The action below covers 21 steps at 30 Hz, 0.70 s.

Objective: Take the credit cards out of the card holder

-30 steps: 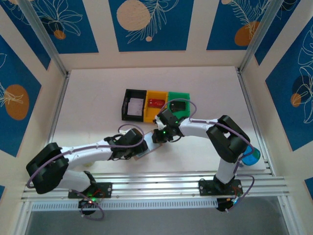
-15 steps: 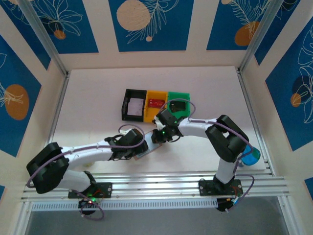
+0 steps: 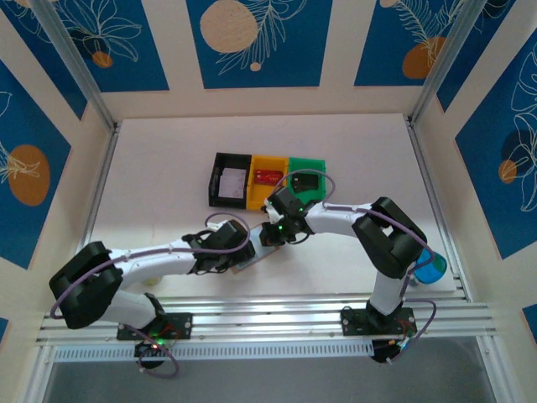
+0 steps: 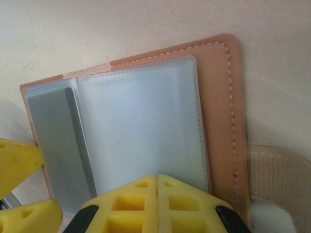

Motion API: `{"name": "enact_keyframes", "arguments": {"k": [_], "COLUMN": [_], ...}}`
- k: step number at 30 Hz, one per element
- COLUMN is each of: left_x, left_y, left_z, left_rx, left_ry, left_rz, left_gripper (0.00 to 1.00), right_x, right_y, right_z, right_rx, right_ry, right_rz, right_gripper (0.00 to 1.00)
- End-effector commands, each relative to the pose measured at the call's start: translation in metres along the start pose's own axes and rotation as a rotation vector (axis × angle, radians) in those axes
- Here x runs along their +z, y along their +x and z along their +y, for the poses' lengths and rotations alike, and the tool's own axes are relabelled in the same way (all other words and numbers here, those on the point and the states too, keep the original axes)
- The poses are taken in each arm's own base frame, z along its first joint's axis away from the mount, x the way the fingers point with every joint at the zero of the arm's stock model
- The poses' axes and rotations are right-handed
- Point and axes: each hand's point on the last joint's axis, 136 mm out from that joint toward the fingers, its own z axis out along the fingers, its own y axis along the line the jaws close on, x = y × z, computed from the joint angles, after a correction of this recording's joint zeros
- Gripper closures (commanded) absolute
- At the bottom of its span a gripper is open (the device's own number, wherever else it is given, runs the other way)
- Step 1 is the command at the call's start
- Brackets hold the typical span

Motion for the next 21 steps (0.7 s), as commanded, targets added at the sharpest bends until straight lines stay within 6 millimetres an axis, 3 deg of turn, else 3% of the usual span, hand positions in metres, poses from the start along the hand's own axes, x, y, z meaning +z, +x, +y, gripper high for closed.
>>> {"name": "enact_keyframes", "arguments": {"k": [1, 21], "left_x": [-0.0026, -0.0074], "left_y": [-0.0029, -0.0086], "left_z": [-0.0148, -0.024], "left_rx": [-0.001, 0.013], "left_ry": [0.035, 0.055], "left_rz": [-0.014, -0.034], "left_gripper": [0.32, 0.43], "right_x": [0.0037, 0.0092], "right_y": [0.0013, 0.0042], "right_z": [0.0024, 0.0043], "right_rx": [-0.01, -0.017], "right_ry": [0.008, 0.007], "right_rz": [0.021, 0.044], "right_gripper": [1.0, 1.0]}}
